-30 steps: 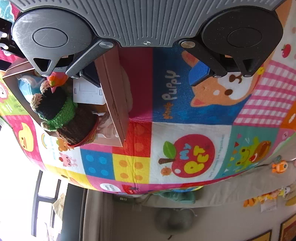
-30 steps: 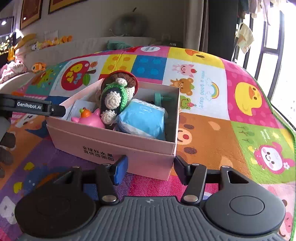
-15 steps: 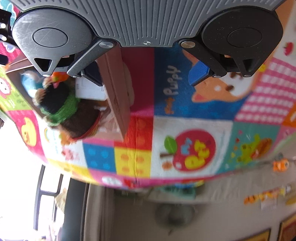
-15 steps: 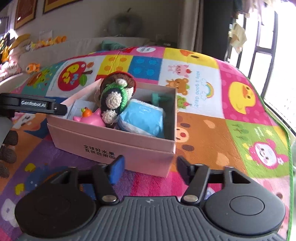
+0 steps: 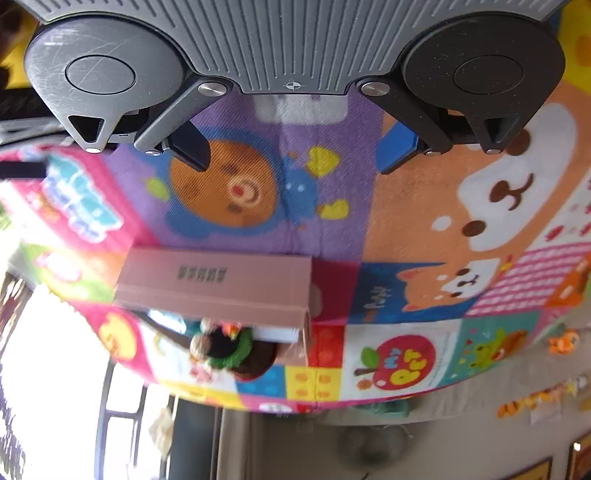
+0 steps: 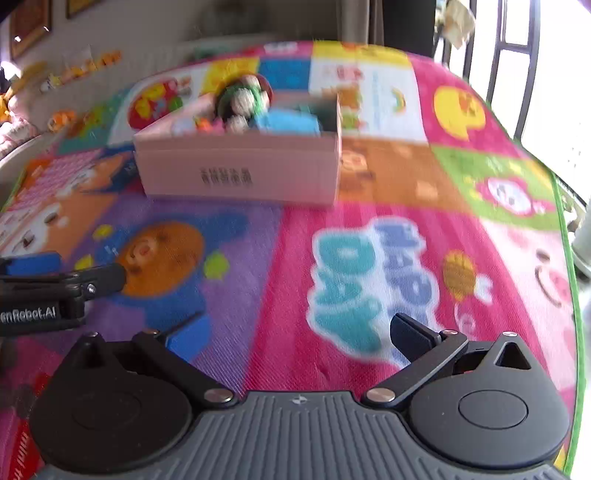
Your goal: Organize objects
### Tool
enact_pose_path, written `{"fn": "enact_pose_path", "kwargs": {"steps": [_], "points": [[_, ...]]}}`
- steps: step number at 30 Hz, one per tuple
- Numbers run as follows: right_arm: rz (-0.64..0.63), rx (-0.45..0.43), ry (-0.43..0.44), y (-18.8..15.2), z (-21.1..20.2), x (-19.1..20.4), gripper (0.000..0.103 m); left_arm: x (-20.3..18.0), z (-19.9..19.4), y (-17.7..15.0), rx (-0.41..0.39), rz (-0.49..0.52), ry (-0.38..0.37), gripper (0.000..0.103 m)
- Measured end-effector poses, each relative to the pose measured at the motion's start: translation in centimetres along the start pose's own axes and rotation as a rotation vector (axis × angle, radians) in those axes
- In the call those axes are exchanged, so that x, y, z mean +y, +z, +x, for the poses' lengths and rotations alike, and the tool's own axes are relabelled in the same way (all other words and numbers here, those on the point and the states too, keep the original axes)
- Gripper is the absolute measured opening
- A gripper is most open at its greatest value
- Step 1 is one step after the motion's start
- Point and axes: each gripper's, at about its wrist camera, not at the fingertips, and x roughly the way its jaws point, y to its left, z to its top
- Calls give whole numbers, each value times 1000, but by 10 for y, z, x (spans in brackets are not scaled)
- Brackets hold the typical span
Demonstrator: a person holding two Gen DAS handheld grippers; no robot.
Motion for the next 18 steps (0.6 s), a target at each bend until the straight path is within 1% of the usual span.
{"fn": "enact_pose_path", "kwargs": {"steps": [2,3,4,5,6,7,14,18], "points": [[44,-7,-4,2,0,-8,103,-2,5,2,7,-4,22,100],[57,-11,-14,3,2,-10,103,-7,7,3,16,17,45,100],[63,-11,-31,4,4,-11,103,-12,9,3,19,40,71,101],[61,-8,-57,7,7,-10,103,-14,11,4,18,39,77,101],[54,-6,-85,9,12,-8,103,-14,13,5,21,28,76,101],[53,-15,-89,11,15,-8,103,-13,14,5,22,19,75,102],[63,-72,-109,9,19,-11,103,-16,21,10,21,1,91,102],[60,-72,-101,11,21,-12,103,-20,27,14,21,2,91,102]]}}
